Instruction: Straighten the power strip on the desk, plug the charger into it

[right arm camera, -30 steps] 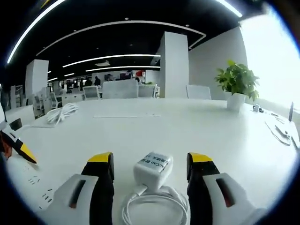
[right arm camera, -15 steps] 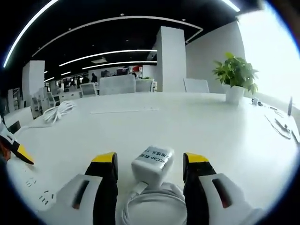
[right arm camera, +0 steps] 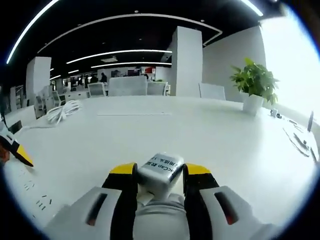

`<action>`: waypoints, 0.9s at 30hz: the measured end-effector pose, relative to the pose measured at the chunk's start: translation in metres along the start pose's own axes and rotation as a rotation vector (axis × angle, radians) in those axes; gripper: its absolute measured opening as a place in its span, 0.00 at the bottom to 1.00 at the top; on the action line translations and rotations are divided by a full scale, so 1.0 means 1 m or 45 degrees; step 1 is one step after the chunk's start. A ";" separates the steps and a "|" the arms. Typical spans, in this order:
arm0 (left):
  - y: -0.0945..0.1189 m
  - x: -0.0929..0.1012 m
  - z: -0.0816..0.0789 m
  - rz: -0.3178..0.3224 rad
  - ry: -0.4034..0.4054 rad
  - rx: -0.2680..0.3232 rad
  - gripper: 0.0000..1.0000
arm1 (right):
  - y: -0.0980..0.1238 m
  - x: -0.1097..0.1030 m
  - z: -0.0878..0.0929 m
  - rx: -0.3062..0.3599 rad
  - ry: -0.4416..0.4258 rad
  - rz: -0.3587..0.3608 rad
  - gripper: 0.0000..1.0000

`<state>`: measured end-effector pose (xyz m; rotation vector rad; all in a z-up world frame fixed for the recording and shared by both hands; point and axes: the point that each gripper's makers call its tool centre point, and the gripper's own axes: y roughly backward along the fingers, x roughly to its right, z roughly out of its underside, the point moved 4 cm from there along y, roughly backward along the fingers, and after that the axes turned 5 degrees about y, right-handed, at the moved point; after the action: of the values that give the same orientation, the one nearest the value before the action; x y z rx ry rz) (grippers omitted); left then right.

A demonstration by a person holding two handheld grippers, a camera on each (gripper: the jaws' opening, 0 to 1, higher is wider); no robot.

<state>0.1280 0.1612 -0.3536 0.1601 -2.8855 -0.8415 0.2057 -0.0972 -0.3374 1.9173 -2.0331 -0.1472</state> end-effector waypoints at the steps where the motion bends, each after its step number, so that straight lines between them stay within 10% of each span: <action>1: 0.000 0.000 0.000 0.000 0.001 0.002 0.78 | 0.000 -0.001 0.000 0.003 0.022 -0.018 0.32; 27: 0.001 -0.002 0.001 -0.008 0.004 -0.001 0.78 | -0.009 0.007 0.000 0.103 0.238 -0.622 0.27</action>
<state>0.1294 0.1627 -0.3540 0.1703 -2.8835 -0.8425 0.2137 -0.1050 -0.3388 2.3483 -1.4439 -0.0005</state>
